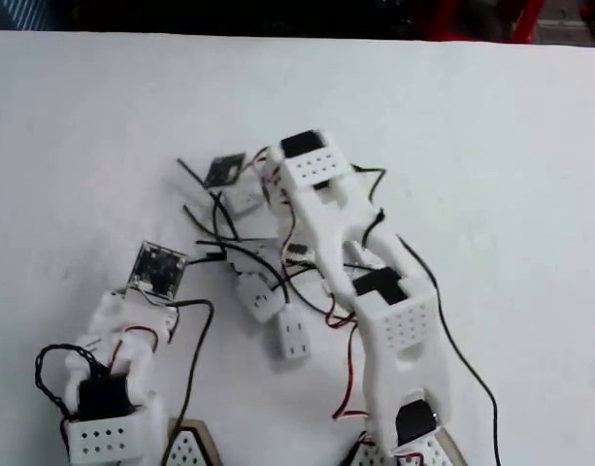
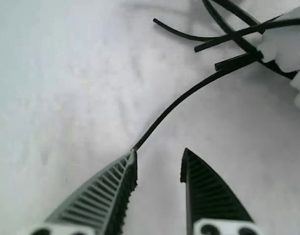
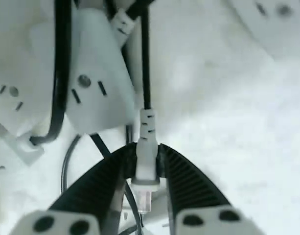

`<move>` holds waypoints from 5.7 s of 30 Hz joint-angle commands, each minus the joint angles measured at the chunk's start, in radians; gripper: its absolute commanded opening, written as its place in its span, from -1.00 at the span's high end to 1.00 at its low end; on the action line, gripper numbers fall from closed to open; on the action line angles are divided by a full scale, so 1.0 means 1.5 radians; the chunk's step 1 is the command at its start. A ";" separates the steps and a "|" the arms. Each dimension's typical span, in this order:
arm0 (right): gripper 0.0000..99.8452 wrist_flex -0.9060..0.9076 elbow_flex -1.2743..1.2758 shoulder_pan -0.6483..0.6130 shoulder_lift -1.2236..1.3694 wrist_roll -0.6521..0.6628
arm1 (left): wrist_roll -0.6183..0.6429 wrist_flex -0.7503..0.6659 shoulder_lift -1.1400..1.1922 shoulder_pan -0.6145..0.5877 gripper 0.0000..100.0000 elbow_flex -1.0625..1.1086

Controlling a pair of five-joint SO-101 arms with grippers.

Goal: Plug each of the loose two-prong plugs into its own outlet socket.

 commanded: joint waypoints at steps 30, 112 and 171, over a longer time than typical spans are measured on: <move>0.85 0.048 -0.166 0.011 0.117 -0.221 | -0.007 -0.002 -0.004 -0.007 0.68 -0.033; 0.97 -0.462 0.905 -0.307 -1.138 -0.587 | 0.184 -0.199 -0.002 0.354 0.67 -0.260; 0.97 -0.681 0.981 0.265 -1.142 -0.739 | 0.596 0.040 1.102 0.589 0.37 -0.694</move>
